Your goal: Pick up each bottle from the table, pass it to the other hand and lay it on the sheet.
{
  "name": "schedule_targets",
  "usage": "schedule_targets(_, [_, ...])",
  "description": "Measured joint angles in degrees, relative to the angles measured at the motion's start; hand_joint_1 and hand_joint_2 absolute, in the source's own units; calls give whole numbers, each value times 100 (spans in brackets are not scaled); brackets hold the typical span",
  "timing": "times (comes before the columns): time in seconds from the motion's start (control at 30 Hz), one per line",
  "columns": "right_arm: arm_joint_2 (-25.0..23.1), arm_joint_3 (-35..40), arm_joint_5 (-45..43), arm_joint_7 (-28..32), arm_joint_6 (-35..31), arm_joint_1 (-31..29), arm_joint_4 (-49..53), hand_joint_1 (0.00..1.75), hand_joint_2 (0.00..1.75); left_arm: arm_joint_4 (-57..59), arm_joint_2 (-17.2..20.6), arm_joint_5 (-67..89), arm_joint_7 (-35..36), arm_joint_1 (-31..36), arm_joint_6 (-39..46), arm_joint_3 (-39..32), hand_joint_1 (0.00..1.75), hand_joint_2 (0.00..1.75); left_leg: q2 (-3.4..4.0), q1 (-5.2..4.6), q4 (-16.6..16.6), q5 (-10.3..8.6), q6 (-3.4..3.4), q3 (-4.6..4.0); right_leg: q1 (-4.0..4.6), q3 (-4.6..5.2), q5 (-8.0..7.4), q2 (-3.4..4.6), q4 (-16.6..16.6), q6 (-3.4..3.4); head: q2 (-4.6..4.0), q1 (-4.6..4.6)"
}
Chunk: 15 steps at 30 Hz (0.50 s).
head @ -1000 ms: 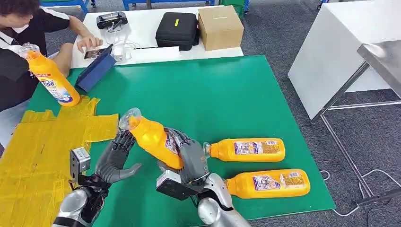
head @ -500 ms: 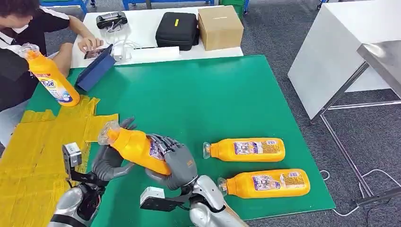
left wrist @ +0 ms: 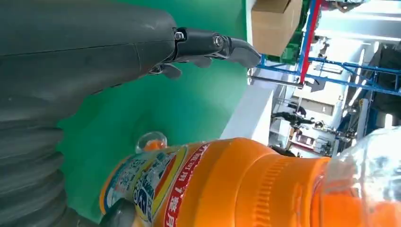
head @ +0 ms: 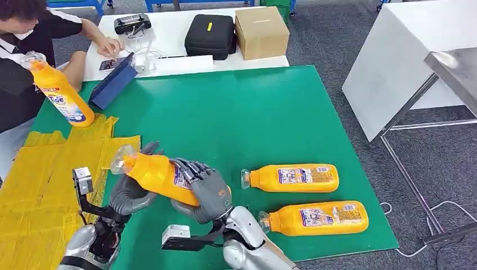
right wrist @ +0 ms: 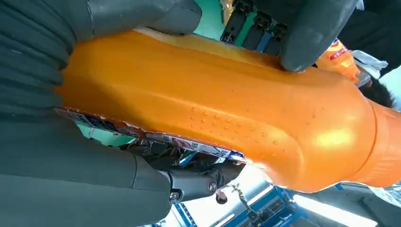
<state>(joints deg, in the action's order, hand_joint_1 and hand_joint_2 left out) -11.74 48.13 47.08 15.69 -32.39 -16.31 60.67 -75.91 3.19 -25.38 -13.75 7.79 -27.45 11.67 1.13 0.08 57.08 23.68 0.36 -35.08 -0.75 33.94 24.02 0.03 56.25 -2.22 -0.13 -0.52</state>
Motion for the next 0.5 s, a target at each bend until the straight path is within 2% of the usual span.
schedule_targets(0.5, [-11, 94, 79, -92, 7, 55, -354, 175, 175, -424, -7, 96, -87, -27, 127, 313, 0, 175, -2, 0, 0, 0, 0, -6, 0, 0, 0, -1, 0, 0, 0, 0])
